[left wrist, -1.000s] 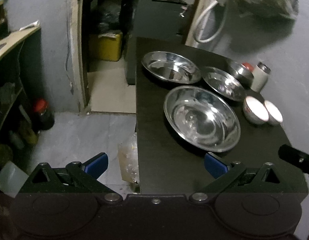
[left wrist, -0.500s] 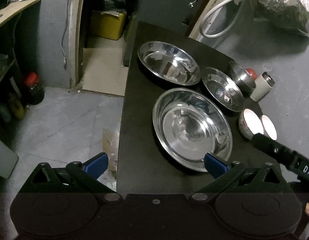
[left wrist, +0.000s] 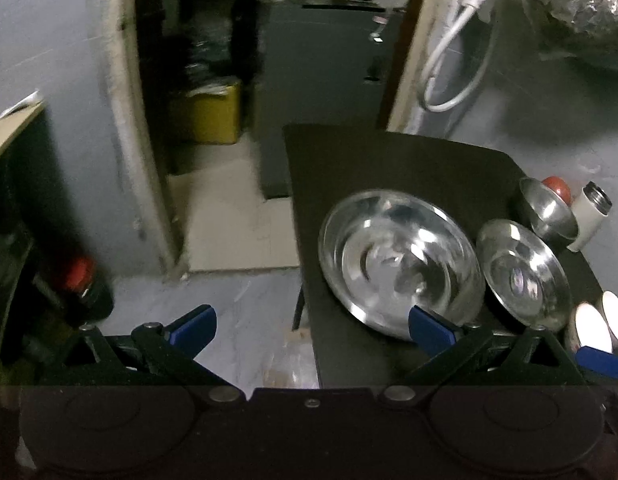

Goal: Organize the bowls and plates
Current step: 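Reach both grippers to the large steel plate rim and close on it, then lift the large steel plate with both grippers and carry it toward the table edge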

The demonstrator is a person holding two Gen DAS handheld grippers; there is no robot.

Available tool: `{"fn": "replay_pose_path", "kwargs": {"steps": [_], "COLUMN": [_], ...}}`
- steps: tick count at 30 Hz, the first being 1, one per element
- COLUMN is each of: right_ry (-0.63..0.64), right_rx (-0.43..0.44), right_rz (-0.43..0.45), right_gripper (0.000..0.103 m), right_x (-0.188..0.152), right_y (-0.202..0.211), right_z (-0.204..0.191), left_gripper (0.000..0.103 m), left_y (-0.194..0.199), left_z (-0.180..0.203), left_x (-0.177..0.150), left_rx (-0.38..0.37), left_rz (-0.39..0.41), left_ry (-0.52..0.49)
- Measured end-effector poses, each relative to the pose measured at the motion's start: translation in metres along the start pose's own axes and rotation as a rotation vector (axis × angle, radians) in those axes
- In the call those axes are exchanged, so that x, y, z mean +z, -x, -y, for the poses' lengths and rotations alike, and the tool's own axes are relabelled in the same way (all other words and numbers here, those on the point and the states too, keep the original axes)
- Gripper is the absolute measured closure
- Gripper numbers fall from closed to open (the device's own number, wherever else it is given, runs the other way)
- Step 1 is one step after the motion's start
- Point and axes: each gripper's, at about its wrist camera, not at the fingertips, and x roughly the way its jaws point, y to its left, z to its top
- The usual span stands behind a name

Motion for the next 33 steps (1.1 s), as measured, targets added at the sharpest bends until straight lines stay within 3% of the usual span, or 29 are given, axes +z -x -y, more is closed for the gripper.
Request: {"fn": "replay_pose_path", "kwargs": {"steps": [5, 11, 20, 27, 29, 31, 33], "right_ry": [-0.048, -0.101, -0.162, -0.186, -0.190, -0.187, -0.186], "right_rx": [-0.017, -0.040, -0.088, -0.098, -0.102, -0.105, -0.114], "right_rz": [-0.002, -0.010, -0.011, -0.024, -0.029, -0.031, -0.034], "right_gripper": [0.000, 0.003, 0.013, 0.017, 0.025, 0.032, 0.039], "right_x": [0.009, 0.009, 0.012, 0.013, 0.013, 0.014, 0.014], "right_y": [-0.030, -0.057, -0.081, -0.092, -0.096, -0.099, -0.101], "right_z": [-0.008, -0.014, -0.014, -0.013, -0.014, -0.014, -0.014], "left_gripper": [0.001, 0.001, 0.016, 0.033, 0.038, 0.052, 0.057], "left_y": [-0.042, -0.080, -0.110, -0.124, -0.126, -0.129, -0.131], "left_z": [-0.005, -0.005, 0.002, -0.001, -0.003, -0.003, -0.004], "left_x": [0.035, 0.055, 0.062, 0.067, 0.067, 0.066, 0.064], "left_rx": [-0.063, -0.140, -0.250, -0.278, -0.276, -0.280, -0.287], "left_rz": [-0.003, -0.052, -0.087, -0.120, -0.128, -0.139, -0.155], "left_ry": [-0.094, -0.196, -0.325, -0.321, -0.316, -0.310, -0.305]}}
